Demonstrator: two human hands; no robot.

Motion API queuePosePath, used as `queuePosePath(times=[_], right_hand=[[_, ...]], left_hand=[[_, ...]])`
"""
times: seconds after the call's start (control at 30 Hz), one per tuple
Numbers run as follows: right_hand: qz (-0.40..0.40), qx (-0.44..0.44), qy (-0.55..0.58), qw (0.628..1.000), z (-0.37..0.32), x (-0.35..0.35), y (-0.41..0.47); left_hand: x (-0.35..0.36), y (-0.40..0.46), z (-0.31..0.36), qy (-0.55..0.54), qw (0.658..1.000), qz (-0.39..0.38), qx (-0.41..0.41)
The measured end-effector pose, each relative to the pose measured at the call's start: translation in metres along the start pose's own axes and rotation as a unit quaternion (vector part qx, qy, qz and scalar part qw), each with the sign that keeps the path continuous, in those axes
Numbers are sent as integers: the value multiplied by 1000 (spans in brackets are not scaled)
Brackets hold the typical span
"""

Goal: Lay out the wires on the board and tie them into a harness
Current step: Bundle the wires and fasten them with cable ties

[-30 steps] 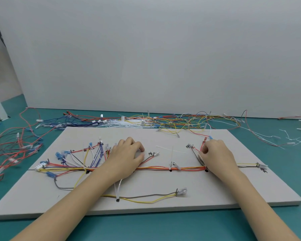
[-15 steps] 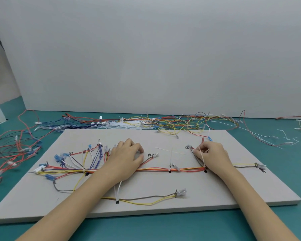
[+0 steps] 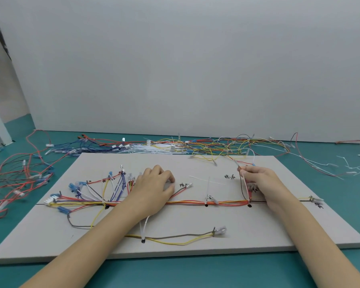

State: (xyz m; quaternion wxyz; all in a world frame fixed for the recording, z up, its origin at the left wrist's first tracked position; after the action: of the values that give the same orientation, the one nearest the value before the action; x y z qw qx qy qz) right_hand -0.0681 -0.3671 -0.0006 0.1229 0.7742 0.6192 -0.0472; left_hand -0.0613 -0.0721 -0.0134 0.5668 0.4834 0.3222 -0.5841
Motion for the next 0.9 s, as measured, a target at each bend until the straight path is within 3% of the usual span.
queuePosePath(times=[0.13, 0.2, 0.27, 0.37, 0.53, 0.7, 0.9], right_hand=[[-91, -15, 19, 996, -15, -24, -10], [-58, -13, 27, 998, -16, -31, -13], [0, -20, -96, 995, -11, -31, -14], [11, 4, -326, 945, -3, -17, -14], [33, 20, -475, 879, -6, 6, -7], [59, 7, -474, 879, -3, 13, -2], [142, -51, -391, 908, -5, 10, -4]], left_hand=[[-1, 0, 0, 1, 1000, -5, 0], [-3, 0, 0, -1, 1000, -13, -1], [-4, -1, 0, -2, 1000, -19, -1], [-4, -1, 0, -3, 1000, -19, 0], [-3, -2, 1, -2, 1000, -13, -1], [-3, -1, -1, 0, 1000, -11, -1], [-3, -1, 0, -2, 1000, -14, -1]])
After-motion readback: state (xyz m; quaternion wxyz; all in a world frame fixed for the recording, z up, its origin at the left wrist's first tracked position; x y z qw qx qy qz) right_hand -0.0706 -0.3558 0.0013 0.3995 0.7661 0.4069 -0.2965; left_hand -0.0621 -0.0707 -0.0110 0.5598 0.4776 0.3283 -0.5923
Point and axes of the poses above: each hand's wrist, its own y-axis towards the middle knuckle, its own x-axis out of the palm, z = x × y, the point moved 1 cm from there along y, towards the middle knuckle, and after that the axes turned 10 degrees about -x, right-handed, at the moved point
